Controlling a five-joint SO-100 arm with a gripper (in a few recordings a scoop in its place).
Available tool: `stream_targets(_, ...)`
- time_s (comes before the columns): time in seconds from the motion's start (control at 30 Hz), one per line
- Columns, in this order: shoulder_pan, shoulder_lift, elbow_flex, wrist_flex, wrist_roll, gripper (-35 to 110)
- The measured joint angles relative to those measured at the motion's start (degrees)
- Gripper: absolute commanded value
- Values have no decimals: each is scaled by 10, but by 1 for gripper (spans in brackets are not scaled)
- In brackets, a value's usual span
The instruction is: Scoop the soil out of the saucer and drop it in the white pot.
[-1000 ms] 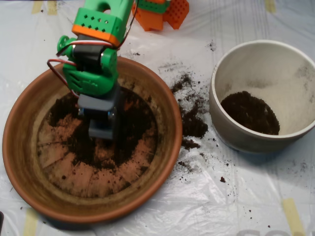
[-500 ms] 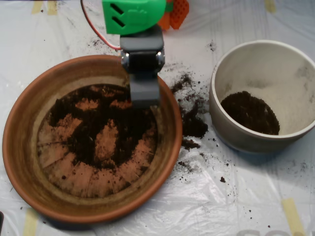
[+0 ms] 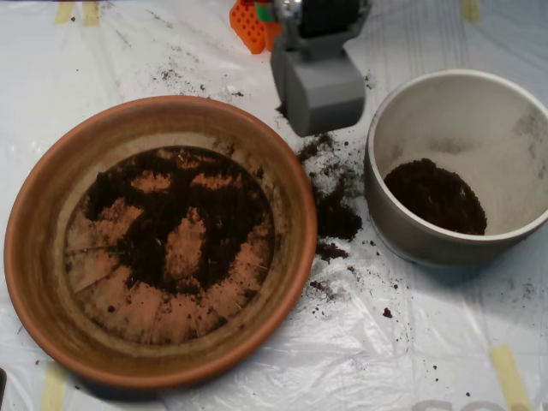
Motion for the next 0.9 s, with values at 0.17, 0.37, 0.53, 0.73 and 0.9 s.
stream_targets(0.17, -90, -58, -69, 27, 15, -1)
stream_targets(0.37, -179, -102, -113, 40, -1, 0)
stream_targets(0.53, -194, -112, -114, 45, -23, 39)
stream_targets(0.73, -191, -116, -114, 48, -29, 44)
stream_targets(0.9, -192, -116, -114, 47, -21, 43)
